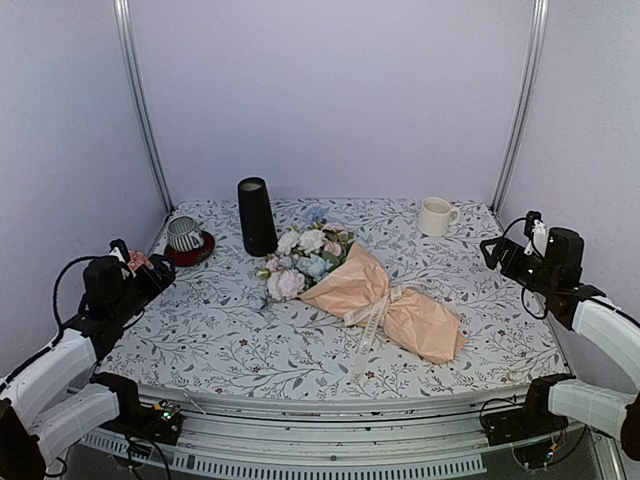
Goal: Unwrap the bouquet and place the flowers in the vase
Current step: Adjust the tied bouquet at the center of the board.
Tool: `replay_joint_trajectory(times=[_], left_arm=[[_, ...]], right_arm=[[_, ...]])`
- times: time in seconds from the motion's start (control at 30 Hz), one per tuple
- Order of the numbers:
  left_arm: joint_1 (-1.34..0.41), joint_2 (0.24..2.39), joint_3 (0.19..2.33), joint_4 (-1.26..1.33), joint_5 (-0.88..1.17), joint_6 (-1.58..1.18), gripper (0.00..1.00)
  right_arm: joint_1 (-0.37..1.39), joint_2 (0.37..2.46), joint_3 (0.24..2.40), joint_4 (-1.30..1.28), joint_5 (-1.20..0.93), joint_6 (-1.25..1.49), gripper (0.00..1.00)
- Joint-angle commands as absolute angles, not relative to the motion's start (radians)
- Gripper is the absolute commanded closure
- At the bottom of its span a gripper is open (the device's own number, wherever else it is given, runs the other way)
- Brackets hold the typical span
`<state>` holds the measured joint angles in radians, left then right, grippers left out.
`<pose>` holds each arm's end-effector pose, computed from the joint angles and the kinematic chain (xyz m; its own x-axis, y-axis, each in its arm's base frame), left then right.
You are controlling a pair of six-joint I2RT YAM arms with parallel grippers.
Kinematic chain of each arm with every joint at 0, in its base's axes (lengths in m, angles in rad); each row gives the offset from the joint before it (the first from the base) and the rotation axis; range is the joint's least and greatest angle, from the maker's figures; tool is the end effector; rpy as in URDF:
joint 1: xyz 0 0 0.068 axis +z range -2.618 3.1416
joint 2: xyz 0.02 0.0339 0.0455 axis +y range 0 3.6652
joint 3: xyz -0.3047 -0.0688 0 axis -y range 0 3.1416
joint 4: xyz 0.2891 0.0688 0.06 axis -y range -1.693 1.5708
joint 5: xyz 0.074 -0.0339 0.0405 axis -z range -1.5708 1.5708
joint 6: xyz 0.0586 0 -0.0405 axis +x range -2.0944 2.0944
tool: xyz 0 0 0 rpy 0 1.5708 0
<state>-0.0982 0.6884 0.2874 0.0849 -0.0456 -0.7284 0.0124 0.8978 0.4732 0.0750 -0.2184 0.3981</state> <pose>0.1995 -0.0170 0.2083 -0.2674 -0.6419 -0.7187 -0.1650 0.7653 -0.6221 0.2413 0.0157 0.2424 -0.3993 0.3735 -0.8373 -0.0660 0.8992 0.4326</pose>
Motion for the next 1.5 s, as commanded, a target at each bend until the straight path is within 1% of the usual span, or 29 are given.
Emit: replay_joint_trajectory(times=[0.0,0.13,0.27,0.4,0.47,0.5,0.53,0.6,0.77,0.9,1.03,1.17,1.3,1.47], left_arm=[[-0.1,0.737,0.29,0.079,0.004,-0.734,0.02],[-0.076,0.745,0.259,0.09,0.015,-0.735,0.02],[-0.064,0.756,0.188,0.247,0.194,-0.7,0.03],[-0.072,0.79,0.153,0.394,0.402,-0.704,0.06],[-0.093,0.809,0.144,0.442,0.444,-0.723,0.06],[-0.11,0.818,0.138,0.465,0.451,-0.734,0.04],[-0.142,0.827,0.13,0.494,0.452,-0.748,0.02],[-0.202,0.845,0.116,0.548,0.444,-0.764,0.02],[-0.351,0.887,0.122,0.553,0.365,-0.78,0.02],[-0.438,0.885,0.105,0.557,0.279,-0.79,0.02],[-0.523,0.926,0.113,0.588,0.262,-0.764,0.02],[-0.578,0.978,0.124,0.613,0.254,-0.787,0.02],[-0.629,1.029,0.118,0.662,0.237,-0.814,0.02],[-0.694,1.148,0.147,0.713,0.262,-0.809,0.02]], right_arm=[[0.011,0.924,0.531,-0.017,-0.266,0.445,0.01],[0.001,0.954,0.557,-0.094,-0.275,0.498,0.01],[0.0,0.986,0.564,-0.126,-0.334,0.489,0.01],[0.0,1.031,0.554,-0.13,-0.47,0.468,0.01],[0.0,1.075,0.546,-0.115,-0.545,0.461,0.01],[0.0,1.098,0.543,-0.106,-0.581,0.456,0.01],[0.0,1.124,0.542,-0.096,-0.611,0.45,0.01],[0.01,1.181,0.548,-0.089,-0.634,0.447,0.01],[0.072,1.305,0.563,-0.063,-0.63,0.439,0.01],[0.12,1.355,0.545,-0.013,-0.619,0.447,0.01],[0.189,1.409,0.541,0.004,-0.615,0.457,0.01],[0.31,1.426,0.534,0.005,-0.623,0.453,0.01],[0.44,1.397,0.505,0.012,-0.63,0.484,0.01],[0.635,1.348,0.461,0.1,-0.612,0.605,0.01]])
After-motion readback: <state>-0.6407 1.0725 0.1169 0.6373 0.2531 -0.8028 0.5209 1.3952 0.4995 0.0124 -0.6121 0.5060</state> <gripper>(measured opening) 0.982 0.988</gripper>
